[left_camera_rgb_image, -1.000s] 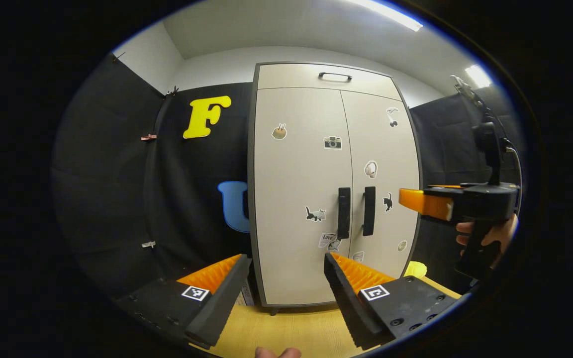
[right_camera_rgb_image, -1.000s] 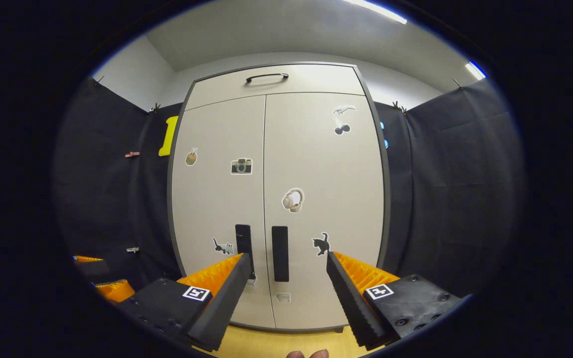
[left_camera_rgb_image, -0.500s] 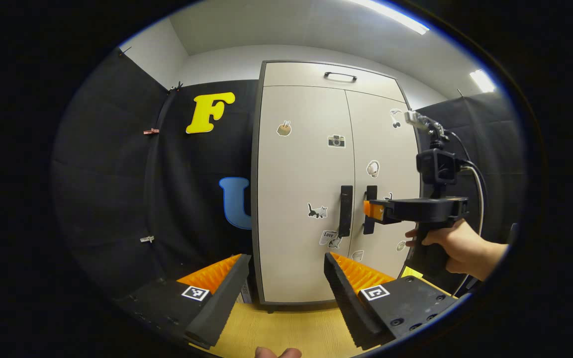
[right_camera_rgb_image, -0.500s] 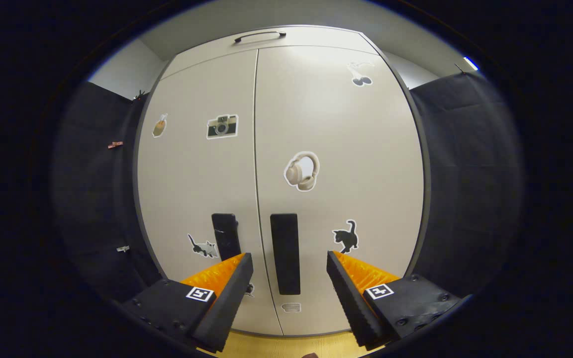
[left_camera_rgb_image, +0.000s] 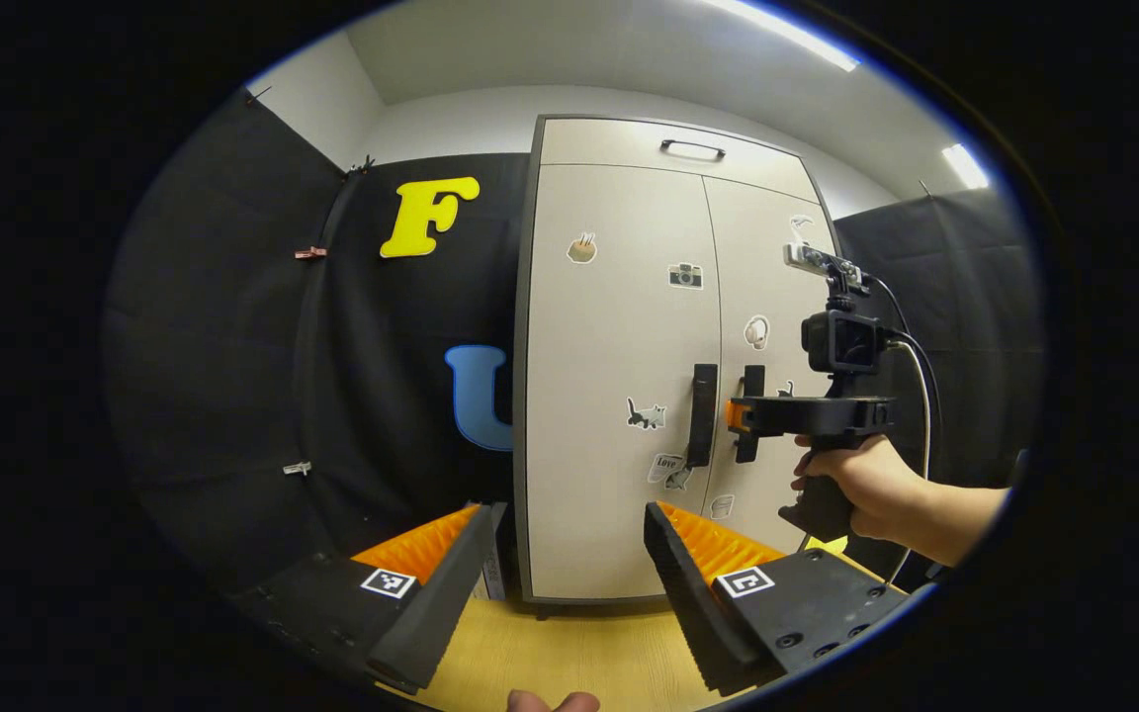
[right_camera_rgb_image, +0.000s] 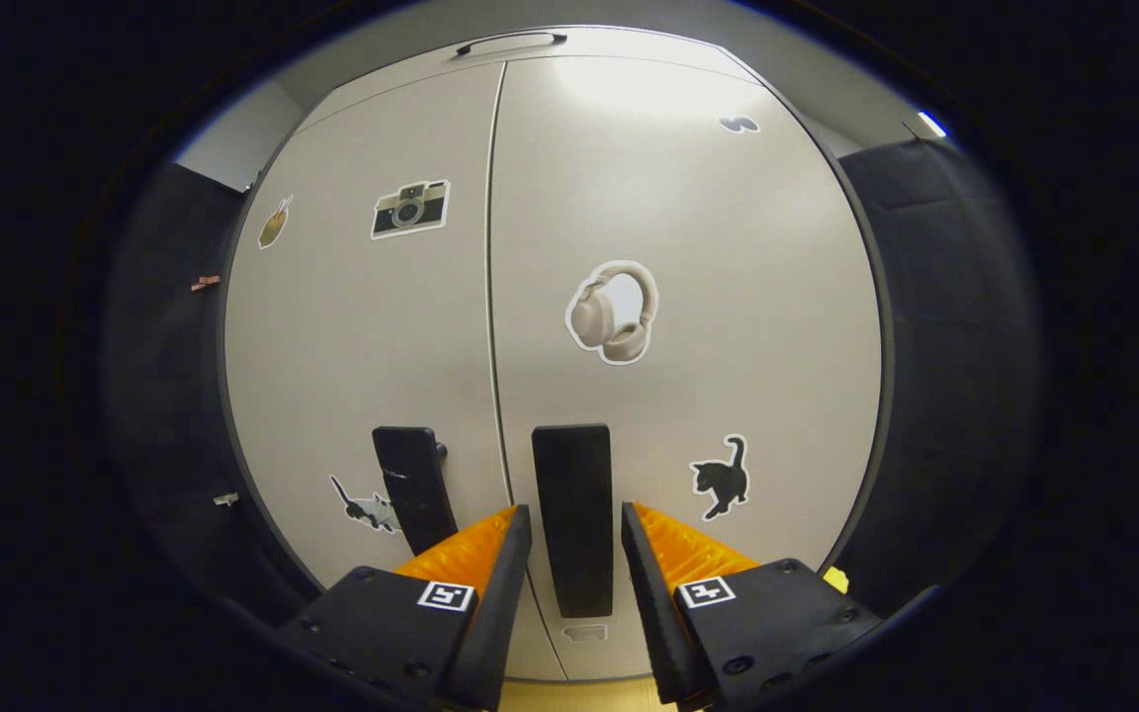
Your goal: Open the right door of the double-door shoe cabinet with the right hand, and open the left door with the left hand.
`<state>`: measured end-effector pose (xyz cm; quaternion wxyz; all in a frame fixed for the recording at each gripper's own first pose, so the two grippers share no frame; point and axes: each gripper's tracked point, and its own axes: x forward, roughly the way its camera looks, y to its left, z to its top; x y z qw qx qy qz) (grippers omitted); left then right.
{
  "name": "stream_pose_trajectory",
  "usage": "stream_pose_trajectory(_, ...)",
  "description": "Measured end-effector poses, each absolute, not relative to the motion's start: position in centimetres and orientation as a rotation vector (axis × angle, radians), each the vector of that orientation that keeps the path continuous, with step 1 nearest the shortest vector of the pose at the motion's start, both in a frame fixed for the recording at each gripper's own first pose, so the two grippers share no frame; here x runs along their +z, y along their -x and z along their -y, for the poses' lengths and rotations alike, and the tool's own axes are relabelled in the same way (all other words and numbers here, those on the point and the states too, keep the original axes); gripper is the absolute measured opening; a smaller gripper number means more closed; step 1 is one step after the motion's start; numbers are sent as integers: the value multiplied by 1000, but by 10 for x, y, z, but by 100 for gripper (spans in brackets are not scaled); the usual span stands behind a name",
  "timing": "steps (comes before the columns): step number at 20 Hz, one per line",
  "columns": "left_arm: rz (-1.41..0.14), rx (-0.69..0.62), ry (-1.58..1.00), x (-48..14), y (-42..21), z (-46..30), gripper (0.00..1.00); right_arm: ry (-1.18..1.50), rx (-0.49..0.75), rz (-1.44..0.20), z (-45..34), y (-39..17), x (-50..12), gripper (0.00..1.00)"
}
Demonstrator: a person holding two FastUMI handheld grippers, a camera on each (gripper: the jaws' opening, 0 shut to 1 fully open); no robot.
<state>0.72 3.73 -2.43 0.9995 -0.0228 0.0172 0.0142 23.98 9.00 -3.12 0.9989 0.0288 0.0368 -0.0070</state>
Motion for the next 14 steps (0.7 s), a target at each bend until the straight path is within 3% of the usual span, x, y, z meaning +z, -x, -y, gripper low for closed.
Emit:
stream_pose_trajectory(1, -35, 29, 46, -24, -8, -37, 95, -49, -20, -70, -89, -242, -31, 58)
stream_pose_trajectory(2, -36, 31, 45, -25, -8, -37, 95, -39, -29, -88, -89, -243, -35, 39)
stream_pose_trajectory(3, -38, 33, 45, -26, -8, -37, 95, -22, -32, -133, -89, -243, -45, 43)
stream_pose_trajectory(5, -43, 37, 43, -28, -7, -37, 95, 2, -34, -107, -88, -239, -41, 35)
stream_pose_trajectory(7, -49, 38, 47, -30, -5, -37, 95, 8, -38, -93, -88, -244, -40, 34)
stream_pose_trajectory(10, -56, 40, 51, -32, -2, -36, 95, -5, -37, -91, -88, -244, -38, 22)
stream_pose_trajectory(14, -52, 45, 47, -30, 5, -35, 95, -46, -27, -97, -88, -245, -38, 19)
